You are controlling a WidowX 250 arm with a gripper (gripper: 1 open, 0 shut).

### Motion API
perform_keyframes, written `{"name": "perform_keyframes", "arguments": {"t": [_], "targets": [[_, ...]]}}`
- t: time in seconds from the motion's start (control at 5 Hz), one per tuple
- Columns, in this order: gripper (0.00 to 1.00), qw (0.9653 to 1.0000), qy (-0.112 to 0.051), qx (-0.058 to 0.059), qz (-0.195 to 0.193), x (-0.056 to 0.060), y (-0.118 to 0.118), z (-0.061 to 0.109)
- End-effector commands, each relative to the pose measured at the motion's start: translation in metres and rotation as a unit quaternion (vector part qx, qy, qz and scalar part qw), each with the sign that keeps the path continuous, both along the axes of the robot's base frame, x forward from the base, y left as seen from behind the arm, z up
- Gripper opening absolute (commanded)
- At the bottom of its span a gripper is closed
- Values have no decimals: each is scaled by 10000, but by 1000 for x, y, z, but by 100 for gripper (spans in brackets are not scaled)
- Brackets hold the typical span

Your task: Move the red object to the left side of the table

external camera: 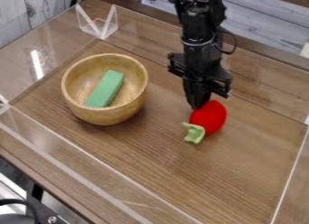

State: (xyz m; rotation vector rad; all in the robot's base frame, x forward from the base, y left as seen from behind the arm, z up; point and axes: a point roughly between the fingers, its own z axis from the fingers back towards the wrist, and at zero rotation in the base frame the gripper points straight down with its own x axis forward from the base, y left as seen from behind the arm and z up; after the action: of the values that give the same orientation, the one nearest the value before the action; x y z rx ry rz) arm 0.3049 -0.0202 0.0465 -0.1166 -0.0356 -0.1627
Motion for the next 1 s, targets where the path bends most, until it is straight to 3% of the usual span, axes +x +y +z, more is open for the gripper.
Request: {"name": "perform_keyframes", "arguments": {"t": [0.0,0.2,0.4,0.6,0.8], "targets": [[0,9983,-412,-39,411,12,15,26],[0,9955,-469,-81,814,17,27,30],[100,9964,-399,-81,746,16,24,22],[100,9973,-320,-80,653,14,21,13],[100,9982,-256,-56,534,20,9,6]]}}
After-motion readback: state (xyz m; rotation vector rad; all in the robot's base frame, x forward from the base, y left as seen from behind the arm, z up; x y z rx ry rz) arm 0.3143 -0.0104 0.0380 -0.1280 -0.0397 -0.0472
